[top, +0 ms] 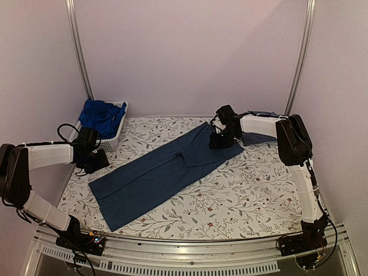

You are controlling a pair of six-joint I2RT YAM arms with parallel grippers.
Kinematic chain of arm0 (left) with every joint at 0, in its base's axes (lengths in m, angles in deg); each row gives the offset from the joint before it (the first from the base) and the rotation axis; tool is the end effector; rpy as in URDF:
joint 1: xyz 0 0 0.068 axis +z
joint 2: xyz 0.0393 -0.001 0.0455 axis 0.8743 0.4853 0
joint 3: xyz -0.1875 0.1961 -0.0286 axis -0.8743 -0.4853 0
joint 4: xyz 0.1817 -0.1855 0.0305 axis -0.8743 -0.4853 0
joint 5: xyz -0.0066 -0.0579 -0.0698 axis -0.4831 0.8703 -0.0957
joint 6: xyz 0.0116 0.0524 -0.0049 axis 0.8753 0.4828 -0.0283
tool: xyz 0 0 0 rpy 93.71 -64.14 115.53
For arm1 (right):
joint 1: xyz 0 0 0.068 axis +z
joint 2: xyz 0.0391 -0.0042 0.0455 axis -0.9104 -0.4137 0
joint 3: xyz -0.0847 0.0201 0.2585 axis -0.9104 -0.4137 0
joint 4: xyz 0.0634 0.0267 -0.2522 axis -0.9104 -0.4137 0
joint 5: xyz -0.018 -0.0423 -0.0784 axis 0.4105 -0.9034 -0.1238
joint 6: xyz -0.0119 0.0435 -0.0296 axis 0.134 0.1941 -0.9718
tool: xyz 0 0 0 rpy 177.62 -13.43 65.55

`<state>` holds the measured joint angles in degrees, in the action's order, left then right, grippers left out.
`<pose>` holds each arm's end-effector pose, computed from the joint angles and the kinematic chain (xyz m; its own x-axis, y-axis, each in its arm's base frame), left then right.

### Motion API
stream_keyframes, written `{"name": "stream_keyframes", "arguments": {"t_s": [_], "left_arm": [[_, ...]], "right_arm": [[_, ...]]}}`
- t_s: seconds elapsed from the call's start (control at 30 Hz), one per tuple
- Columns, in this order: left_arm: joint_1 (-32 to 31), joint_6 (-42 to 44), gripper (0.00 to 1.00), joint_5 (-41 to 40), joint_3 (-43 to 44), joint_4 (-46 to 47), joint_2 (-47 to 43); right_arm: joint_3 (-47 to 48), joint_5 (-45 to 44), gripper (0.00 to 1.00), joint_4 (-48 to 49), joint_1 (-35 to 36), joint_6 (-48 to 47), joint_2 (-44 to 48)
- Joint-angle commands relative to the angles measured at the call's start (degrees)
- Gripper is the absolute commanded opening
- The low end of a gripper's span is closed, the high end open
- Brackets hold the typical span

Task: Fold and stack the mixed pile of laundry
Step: Rotate the rectangle-folded T-shirt at the center of the board.

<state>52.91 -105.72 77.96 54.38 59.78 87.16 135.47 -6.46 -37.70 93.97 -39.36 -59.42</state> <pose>0.2623 -0.0306 0.1724 -0.6999 -0.4854 -0.5240 -0.4577 0.8680 -0.1926 0.4536 0.2489 0.1384 -0.8239 -0.2669 -0.4999 -0.3900 0.9071 0.1584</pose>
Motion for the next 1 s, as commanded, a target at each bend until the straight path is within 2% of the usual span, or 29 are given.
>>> {"name": "stream_keyframes", "arguments": {"t_s": [0.0, 0.17, 0.33, 0.57, 0.8, 0.97], "left_arm": [[-2.3, 2.3, 0.53, 3.2, 0.2, 1.9, -1.3], [-8.1, 3.8, 0.54, 0.5, 3.9, 0.3, 1.5], [-11.6, 4.0, 0.53, -1.5, 5.3, 0.2, 3.3], [-11.8, 4.6, 0.53, -1.4, 4.7, 0.5, 2.5], [-11.8, 4.9, 0.53, -1.1, 3.2, 0.6, 2.3], [-14.3, 6.4, 0.52, 0.2, 4.0, 0.6, 3.5]], "right_arm": [[-7.1, -2.7, 0.47, -2.6, -0.3, 1.1, 5.8], [-20.8, -4.4, 0.49, 0.6, -0.3, 6.2, 19.6], [-28.8, -4.0, 0.47, 4.0, -0.2, 10.0, 22.5], [-25.8, -4.5, 0.46, 5.7, -0.6, 11.0, 15.2], [-21.7, -7.2, 0.42, 6.0, -4.6, 9.7, 9.2], [-9.5, -10.7, 0.41, 4.5, -7.1, 2.7, 1.7]]}}
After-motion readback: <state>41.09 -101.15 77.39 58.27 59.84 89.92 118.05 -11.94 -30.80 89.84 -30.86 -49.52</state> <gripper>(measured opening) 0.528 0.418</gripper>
